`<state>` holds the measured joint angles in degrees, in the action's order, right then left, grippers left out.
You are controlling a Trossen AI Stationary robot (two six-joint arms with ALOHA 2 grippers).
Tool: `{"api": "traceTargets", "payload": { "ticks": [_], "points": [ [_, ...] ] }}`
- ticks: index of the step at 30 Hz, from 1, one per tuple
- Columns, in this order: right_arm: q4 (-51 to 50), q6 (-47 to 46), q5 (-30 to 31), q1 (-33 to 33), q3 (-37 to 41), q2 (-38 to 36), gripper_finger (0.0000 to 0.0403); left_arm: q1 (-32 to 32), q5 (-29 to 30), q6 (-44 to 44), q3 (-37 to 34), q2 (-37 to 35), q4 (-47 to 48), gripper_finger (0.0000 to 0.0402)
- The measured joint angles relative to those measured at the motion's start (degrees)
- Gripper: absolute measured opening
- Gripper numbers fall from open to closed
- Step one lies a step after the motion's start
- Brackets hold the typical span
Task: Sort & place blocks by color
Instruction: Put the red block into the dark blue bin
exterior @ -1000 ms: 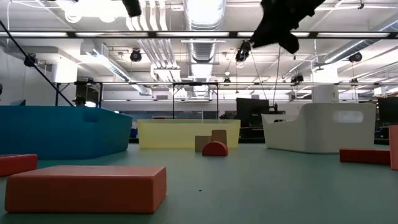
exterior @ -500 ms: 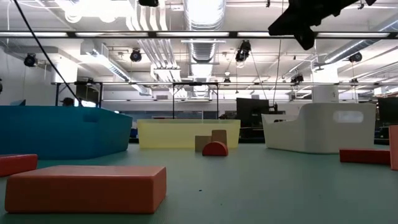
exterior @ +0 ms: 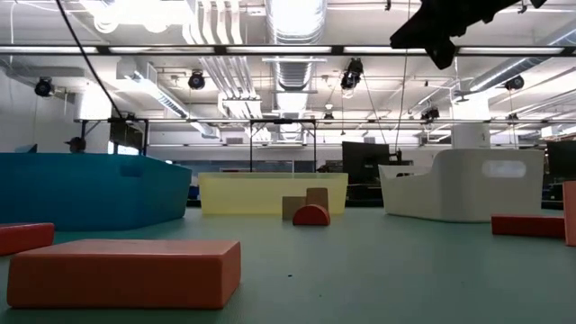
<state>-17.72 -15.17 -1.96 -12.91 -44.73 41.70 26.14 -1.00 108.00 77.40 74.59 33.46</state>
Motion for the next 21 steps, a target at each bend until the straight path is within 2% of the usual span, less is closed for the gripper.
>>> {"api": "traceTargets", "payload": {
  "ticks": [4, 9, 14, 21],
  "points": [
    [-0.07, 2.58, 0.00, -0.02, 0.00, 0.59, 0.0043, 4.74, -2.18, 8.94, 1.09, 5.59, 0.06, 0.0000],
    [-0.02, 3.34, 0.00, -0.04, 0.00, 1.82, 0.0043, 7.83, -8.87, 17.06, 1.08, 13.07, 0.80, 0.0000],
    [0.01, 3.29, 0.00, -0.04, 0.00, 3.08, 0.0043, 8.10, -9.72, 17.80, 1.36, 19.18, 5.97, 0.0000],
    [-0.04, 3.34, 0.00, -0.04, 0.00, 3.86, 0.0043, 8.10, -7.47, 17.73, 1.78, 24.28, 18.86, 0.0000]
  ]
}}
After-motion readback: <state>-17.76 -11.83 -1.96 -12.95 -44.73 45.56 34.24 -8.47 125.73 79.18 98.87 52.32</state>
